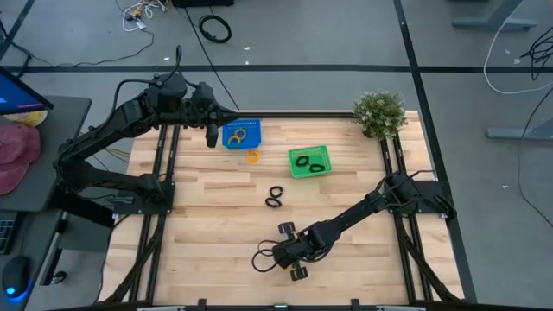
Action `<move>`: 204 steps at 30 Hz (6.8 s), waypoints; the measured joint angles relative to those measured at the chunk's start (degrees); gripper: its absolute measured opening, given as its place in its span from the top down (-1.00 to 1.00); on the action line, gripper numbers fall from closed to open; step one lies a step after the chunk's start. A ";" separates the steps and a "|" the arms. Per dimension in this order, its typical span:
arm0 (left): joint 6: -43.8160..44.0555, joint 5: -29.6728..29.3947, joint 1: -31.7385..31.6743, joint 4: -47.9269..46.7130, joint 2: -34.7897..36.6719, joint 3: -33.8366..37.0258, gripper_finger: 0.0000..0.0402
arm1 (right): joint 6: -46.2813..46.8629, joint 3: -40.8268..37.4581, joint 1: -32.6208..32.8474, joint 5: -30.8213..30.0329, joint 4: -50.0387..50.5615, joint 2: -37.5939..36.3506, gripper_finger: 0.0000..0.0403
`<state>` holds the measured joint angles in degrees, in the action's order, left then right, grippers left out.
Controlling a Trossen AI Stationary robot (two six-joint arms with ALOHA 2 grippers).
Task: Sort spring keychains
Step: Put the yellow spring keychain into the blue bin
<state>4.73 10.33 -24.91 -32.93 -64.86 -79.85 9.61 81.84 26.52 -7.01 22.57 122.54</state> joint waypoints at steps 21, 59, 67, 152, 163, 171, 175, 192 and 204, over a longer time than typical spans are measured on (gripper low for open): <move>0.05 -0.02 0.00 0.02 0.00 0.00 0.99 | 1.18 -0.22 0.26 -9.77 11.82 -16.45 0.97; 1.81 1.16 2.89 3.28 0.15 0.00 0.99 | -2.61 -7.90 -0.52 -25.97 -20.92 -49.62 0.97; 1.53 1.11 3.73 3.67 0.15 0.00 0.99 | -4.30 -27.82 -0.57 -26.40 -47.92 -60.22 0.97; 9.68 0.83 9.49 14.59 -1.20 0.02 0.35 | -14.63 10.38 -29.09 -7.31 -37.89 -26.32 0.97; 9.66 0.25 9.49 14.28 -1.14 0.04 0.82 | -14.11 10.40 -29.03 -7.40 -37.37 -26.34 0.84; 9.30 -1.38 9.53 12.60 -1.04 0.00 0.85 | -14.79 10.34 -28.76 -7.51 -30.65 -28.86 0.41; 7.46 -2.23 9.53 11.28 -0.21 -0.06 0.87 | -14.43 10.29 -28.61 -7.54 -25.57 -31.97 0.25; 3.63 -15.69 3.89 -5.46 4.07 -0.07 0.84 | 0.04 10.29 -15.42 -7.45 6.68 -42.77 0.28; 9.66 -19.11 -3.12 -5.96 -4.09 -0.02 0.87 | -1.73 10.29 -13.48 -7.52 6.75 -42.07 0.43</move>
<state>14.39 -8.78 -28.03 -38.88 -68.95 -79.88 7.88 92.14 13.05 -14.52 29.32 80.47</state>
